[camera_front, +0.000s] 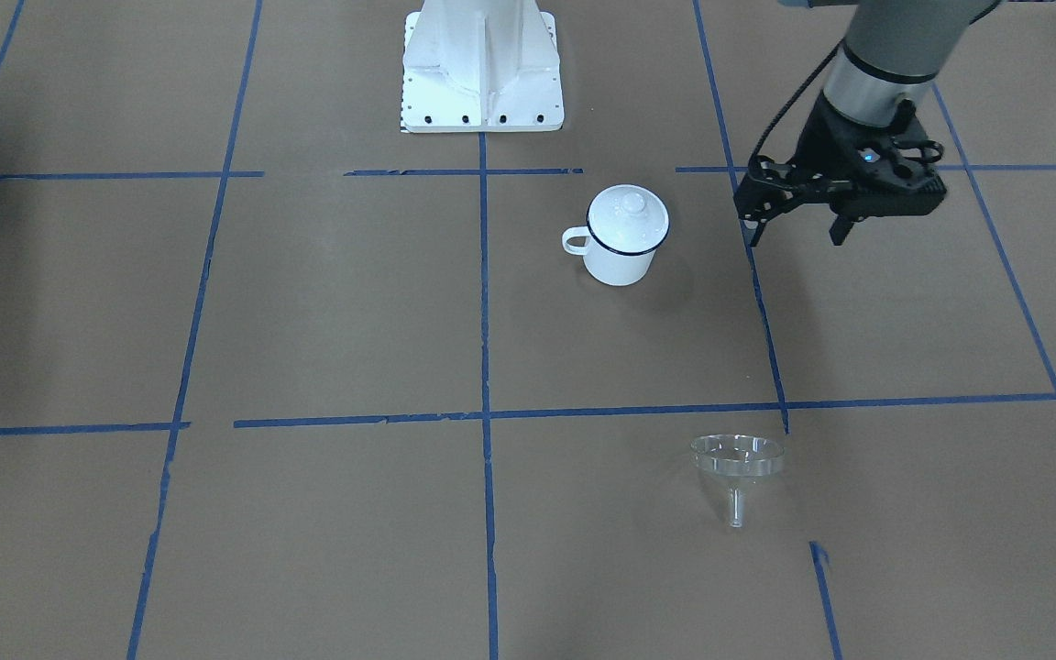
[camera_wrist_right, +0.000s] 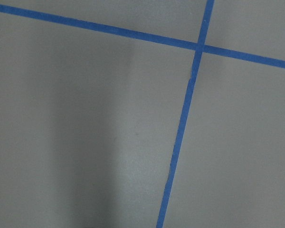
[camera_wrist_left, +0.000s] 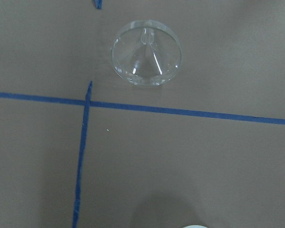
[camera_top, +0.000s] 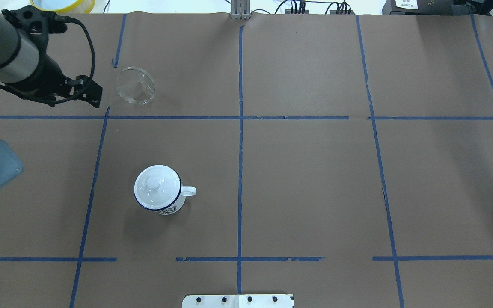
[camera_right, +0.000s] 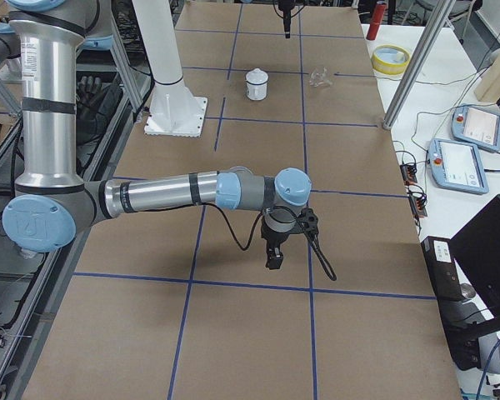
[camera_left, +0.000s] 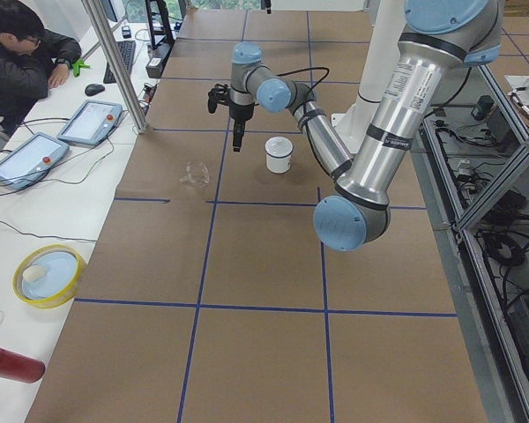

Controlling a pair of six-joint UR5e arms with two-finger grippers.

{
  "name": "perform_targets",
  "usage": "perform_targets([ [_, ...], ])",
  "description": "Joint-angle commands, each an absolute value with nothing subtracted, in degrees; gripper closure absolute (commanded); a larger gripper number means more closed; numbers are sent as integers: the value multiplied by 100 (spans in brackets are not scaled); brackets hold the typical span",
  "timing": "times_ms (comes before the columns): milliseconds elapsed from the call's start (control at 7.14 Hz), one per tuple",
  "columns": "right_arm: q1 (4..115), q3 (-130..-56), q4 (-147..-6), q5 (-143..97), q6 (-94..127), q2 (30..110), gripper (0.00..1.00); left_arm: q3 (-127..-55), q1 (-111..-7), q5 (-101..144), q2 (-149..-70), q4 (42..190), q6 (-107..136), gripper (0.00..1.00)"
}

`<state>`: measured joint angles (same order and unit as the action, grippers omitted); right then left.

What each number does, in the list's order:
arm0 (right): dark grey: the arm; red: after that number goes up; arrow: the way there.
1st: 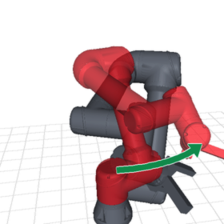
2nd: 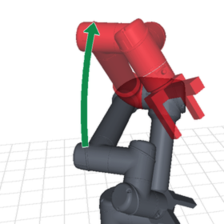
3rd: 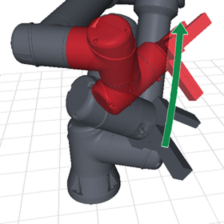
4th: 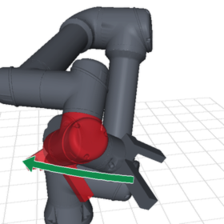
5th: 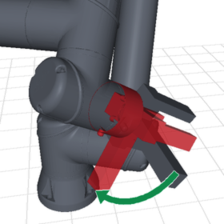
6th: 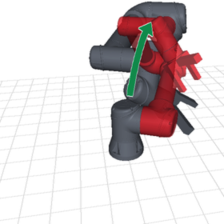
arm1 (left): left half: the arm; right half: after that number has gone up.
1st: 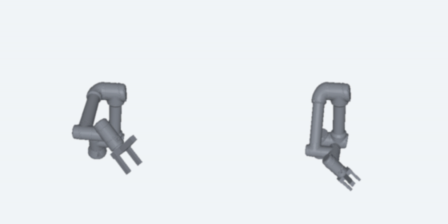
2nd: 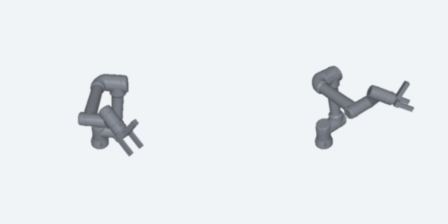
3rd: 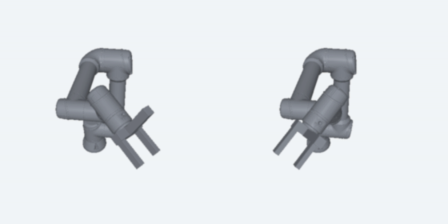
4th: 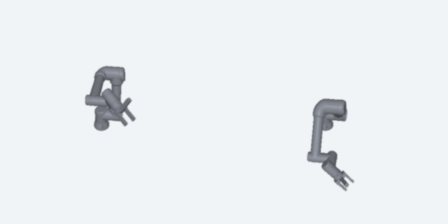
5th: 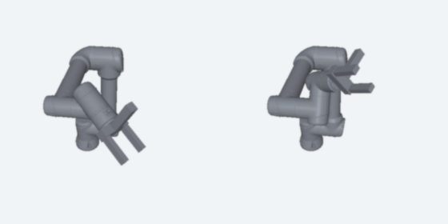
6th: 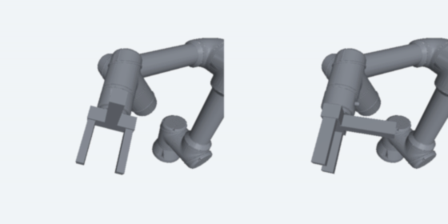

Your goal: Remove funnel from cup

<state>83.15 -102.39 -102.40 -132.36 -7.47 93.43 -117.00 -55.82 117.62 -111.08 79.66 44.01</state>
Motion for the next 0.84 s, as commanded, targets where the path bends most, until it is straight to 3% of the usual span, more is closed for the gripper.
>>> perform_targets([
  [0, 8314, -10239, -10239, -13236, -747, 9334, 0, -10990, -6709, 12352, -10472, 8837, 2793, 0],
  [701, 8314, -10239, -10239, -13236, -747, 9343, 0, -9329, -8734, 13307, -9571, 9167, 101, 0],
])
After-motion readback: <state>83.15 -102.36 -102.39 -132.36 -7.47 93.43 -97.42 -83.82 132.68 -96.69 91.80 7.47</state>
